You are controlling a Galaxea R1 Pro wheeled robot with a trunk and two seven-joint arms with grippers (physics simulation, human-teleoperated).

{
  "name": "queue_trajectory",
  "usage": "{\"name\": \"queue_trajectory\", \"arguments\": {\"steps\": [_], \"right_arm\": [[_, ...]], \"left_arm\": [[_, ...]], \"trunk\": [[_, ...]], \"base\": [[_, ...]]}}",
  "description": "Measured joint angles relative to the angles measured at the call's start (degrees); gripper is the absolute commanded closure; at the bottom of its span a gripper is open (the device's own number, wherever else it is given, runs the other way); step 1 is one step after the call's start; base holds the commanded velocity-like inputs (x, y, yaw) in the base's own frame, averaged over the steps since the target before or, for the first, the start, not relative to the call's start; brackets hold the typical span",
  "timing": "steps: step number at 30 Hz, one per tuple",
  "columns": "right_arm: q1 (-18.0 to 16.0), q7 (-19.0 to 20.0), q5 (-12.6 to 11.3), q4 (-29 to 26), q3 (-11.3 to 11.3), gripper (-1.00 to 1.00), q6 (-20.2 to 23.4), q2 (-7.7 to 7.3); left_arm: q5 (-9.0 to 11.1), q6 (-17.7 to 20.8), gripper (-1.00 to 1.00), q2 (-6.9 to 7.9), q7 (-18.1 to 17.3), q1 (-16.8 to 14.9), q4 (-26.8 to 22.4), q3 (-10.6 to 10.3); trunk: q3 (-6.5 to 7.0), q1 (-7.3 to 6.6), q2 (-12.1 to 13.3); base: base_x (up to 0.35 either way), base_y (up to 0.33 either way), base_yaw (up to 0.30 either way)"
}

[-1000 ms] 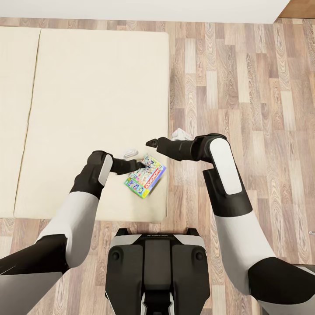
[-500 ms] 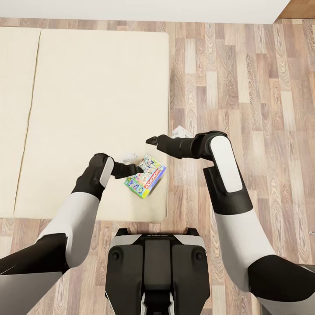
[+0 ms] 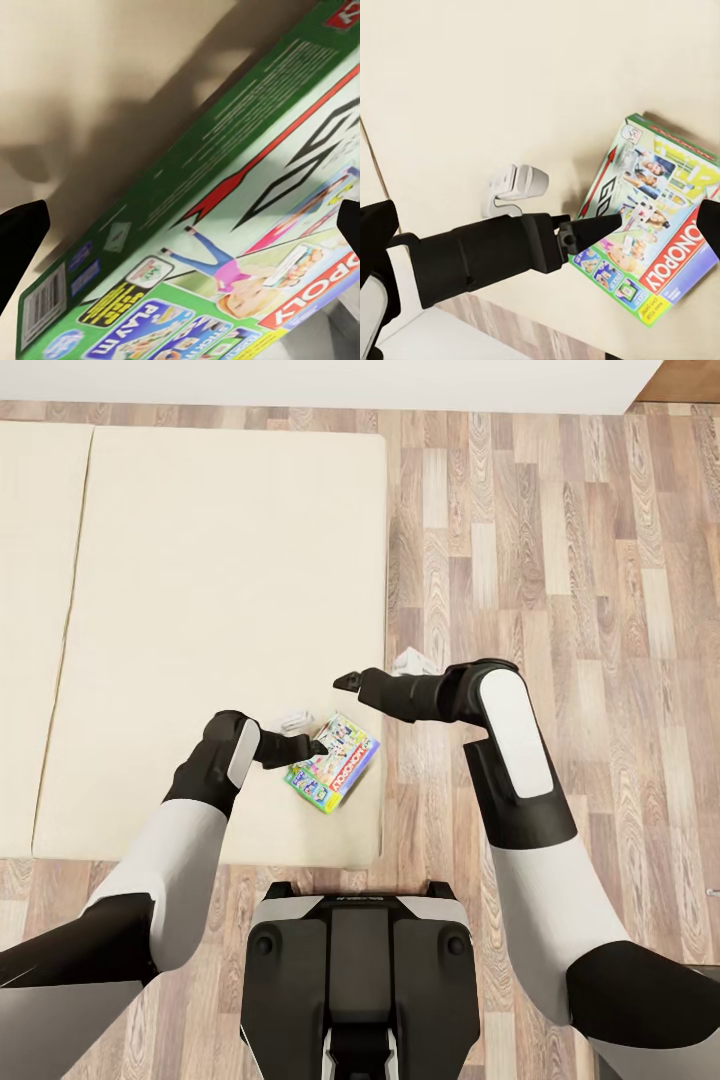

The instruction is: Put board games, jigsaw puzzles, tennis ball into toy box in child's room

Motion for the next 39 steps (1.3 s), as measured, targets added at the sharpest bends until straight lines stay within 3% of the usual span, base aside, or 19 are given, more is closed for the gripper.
{"name": "queue_trajectory", "arguments": {"steps": [35, 36, 39], "right_arm": [[-0.11, 0.06, 0.00, 1.45, 0.00, -1.00, 0.18, 0.00], [-0.13, 0.05, 0.02, 1.45, 0.00, -1.00, 0.19, 0.00], [-0.15, 0.04, 0.01, 1.46, 0.00, -1.00, 0.19, 0.00]], "left_arm": [[-0.65, -0.11, -1.00, -0.45, 0.15, 0.20, -0.44, -0.10], [0.47, -0.13, -1.00, -0.49, -0.13, 0.26, -0.74, -0.13], [0.41, 0.02, -1.00, -0.51, -0.11, 0.28, -1.86, -0.17]], "trunk": [[0.00, 0.00, 0.00], [0.00, 0.03, 0.04], [0.00, 0.02, 0.03]], "base": [[0.000, 0.000, 0.000], [0.000, 0.000, 0.000], [0.000, 0.000, 0.000]]}}
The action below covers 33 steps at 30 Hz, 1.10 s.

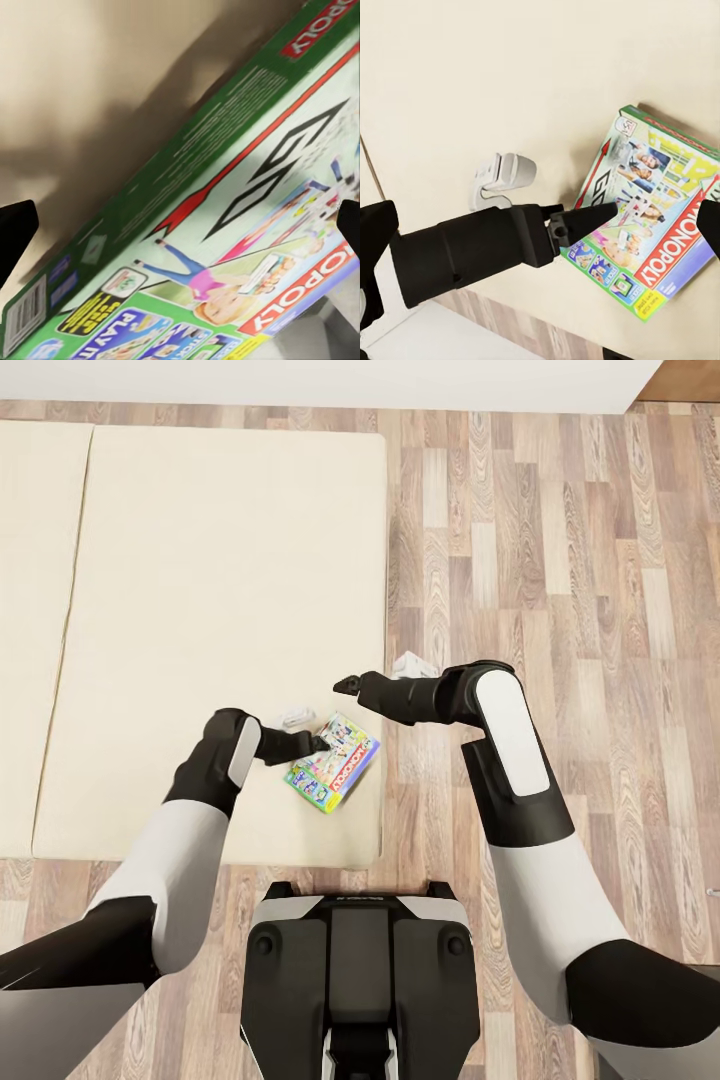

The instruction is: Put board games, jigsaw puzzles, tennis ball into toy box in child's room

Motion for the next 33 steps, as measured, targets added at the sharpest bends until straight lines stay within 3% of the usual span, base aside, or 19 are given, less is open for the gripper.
{"name": "queue_trajectory", "arguments": {"steps": [23, 33], "right_arm": [[-0.80, -0.04, -0.02, 0.26, 0.00, -1.00, 0.00, 0.00], [-0.81, 0.02, -0.01, 0.36, -0.08, -1.00, -0.08, 0.00]], "left_arm": [[0.15, 0.40, -1.00, -0.03, -0.06, 0.09, -0.96, -0.08], [0.06, 0.40, -1.00, -0.02, -0.08, 0.07, 1.81, 0.15]], "trunk": [[0.00, 0.00, 0.00], [0.00, -0.02, -0.02]], "base": [[0.000, 0.000, 0.000], [0.000, 0.000, 0.000]]}}
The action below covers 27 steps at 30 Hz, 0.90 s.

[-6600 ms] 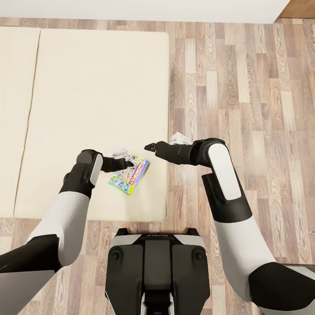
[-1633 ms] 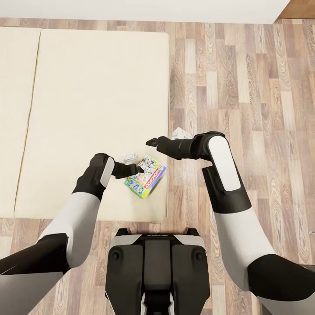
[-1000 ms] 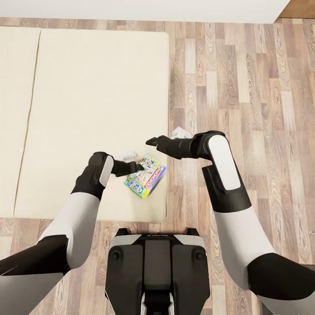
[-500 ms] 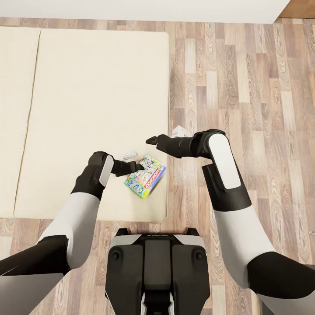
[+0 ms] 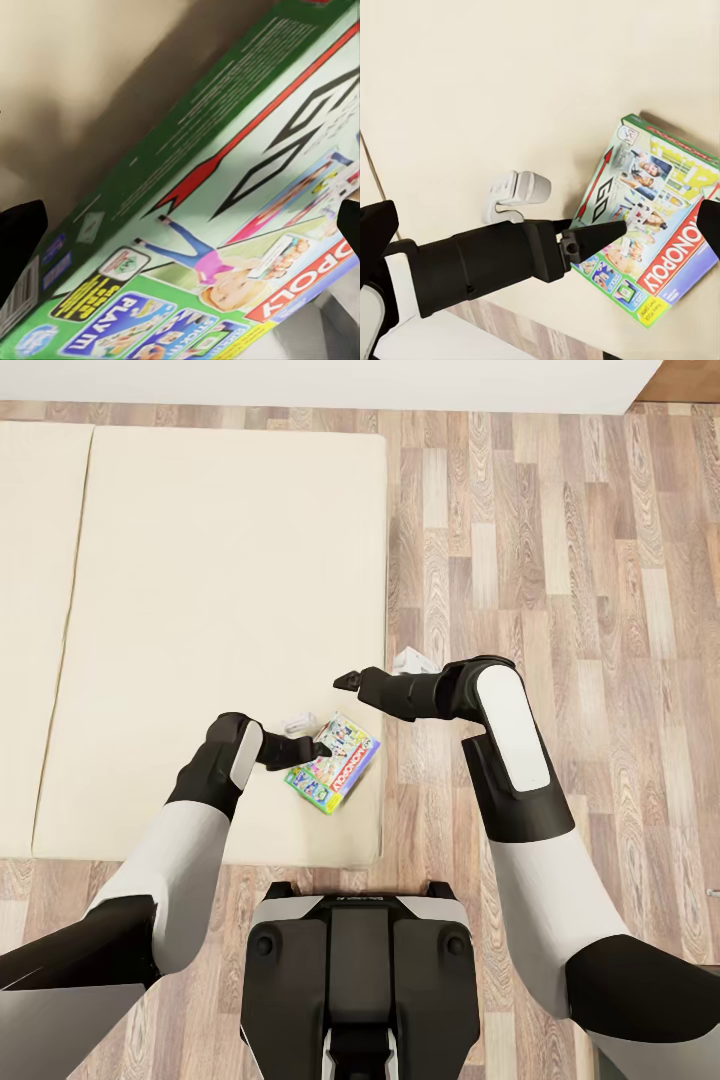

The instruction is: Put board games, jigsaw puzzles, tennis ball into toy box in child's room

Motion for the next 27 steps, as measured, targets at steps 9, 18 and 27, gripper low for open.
{"name": "queue_trajectory", "arguments": {"steps": [9, 18, 27], "right_arm": [[-0.56, -0.05, 0.00, 0.15, -0.01, -1.00, 0.00, 0.00], [-0.70, 0.02, -0.05, 1.30, -0.03, -1.00, 0.11, 0.00], [-0.70, 0.00, -0.09, 1.42, -0.66, -1.00, 0.17, 0.00]], "left_arm": [[0.27, -0.03, -1.00, -0.15, -0.06, 0.00, 0.25, 0.05], [0.70, 0.23, -1.00, -0.56, -0.07, 0.00, 0.57, 0.05], [2.53, 0.35, -1.00, -0.85, -0.20, 0.00, 1.56, -0.03]], "trunk": [[0.00, 0.00, 0.00], [0.00, 0.00, 0.00], [0.00, 0.00, 0.00]], "base": [[0.000, 0.000, 0.000], [0.000, 0.000, 0.000], [0.000, 0.000, 0.000]]}}
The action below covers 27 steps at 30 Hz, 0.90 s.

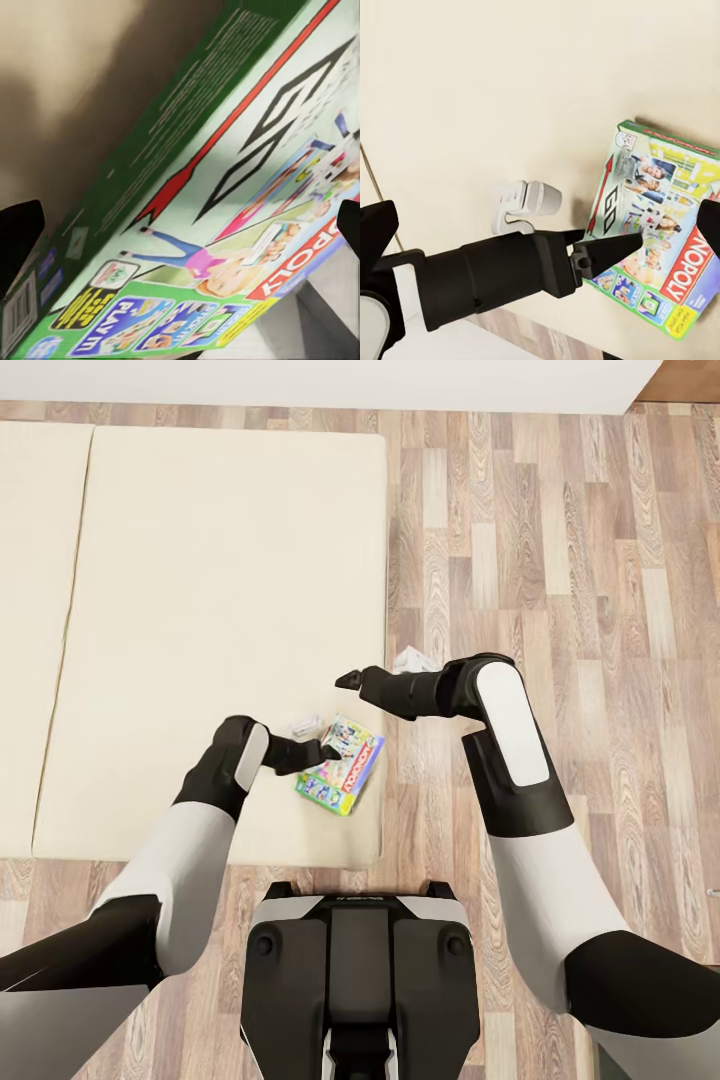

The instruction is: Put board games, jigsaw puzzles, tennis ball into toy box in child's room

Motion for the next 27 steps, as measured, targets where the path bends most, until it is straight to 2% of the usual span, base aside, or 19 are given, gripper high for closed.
{"name": "queue_trajectory", "arguments": {"steps": [10, 22, 27], "right_arm": [[0.00, -0.06, 0.00, 0.07, -0.05, -1.00, 0.02, 0.00], [0.00, -0.03, 0.02, 0.08, -0.12, -1.00, 0.08, 0.00], [0.00, 0.00, 0.03, 0.08, -0.13, -1.00, 0.09, 0.00]], "left_arm": [[1.98, 0.01, -1.00, 0.00, -0.13, 0.00, 0.97, -0.20], [2.30, 0.01, -1.00, 0.00, -1.09, -0.01, 2.29, -0.28], [1.38, 0.13, -1.00, 0.01, -2.77, -0.01, 2.33, -0.38]], "trunk": [[0.00, 0.00, 0.00], [0.00, 0.01, 0.00], [0.00, 0.00, -0.01]], "base": [[0.000, 0.000, 0.000], [0.000, 0.000, 0.000], [0.000, 0.000, 0.000]]}}
